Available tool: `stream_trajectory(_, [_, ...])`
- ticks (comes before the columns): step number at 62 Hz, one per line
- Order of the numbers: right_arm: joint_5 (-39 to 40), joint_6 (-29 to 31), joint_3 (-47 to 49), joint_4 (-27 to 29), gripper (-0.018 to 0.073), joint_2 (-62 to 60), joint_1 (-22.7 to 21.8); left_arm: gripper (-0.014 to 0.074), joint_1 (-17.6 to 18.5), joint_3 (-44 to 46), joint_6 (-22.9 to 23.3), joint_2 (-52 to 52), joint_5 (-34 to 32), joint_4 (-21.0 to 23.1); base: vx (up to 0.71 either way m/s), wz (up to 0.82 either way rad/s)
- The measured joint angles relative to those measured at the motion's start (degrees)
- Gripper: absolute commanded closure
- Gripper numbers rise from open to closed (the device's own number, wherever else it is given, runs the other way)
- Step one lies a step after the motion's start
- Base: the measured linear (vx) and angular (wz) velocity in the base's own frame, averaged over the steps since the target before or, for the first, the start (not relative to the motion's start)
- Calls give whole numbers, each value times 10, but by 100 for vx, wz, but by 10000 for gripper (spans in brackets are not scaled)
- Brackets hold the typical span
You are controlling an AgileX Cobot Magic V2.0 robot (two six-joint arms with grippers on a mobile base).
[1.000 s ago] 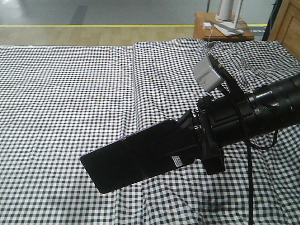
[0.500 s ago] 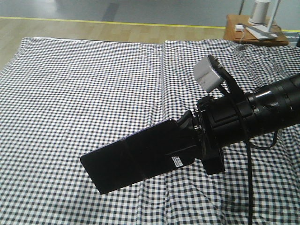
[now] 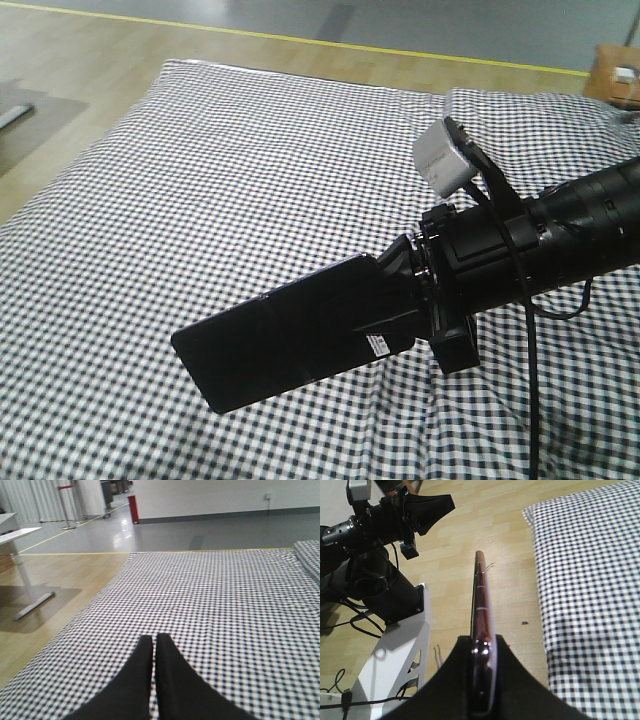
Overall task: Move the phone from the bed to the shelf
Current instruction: 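Hold the phone in the right gripper while the base turns away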
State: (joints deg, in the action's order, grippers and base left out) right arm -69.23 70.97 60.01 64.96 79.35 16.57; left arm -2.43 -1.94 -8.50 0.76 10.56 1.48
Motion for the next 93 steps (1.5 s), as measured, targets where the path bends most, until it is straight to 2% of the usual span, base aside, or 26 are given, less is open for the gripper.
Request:
stream_trajectory(48, [0, 0, 0, 0, 561, 0, 0, 595, 0, 0, 0, 0, 0, 0, -11, 43])
stream_trajectory(93, [0, 0, 0, 0, 561, 0, 0, 595, 0, 0, 0, 0, 0, 0, -15, 58])
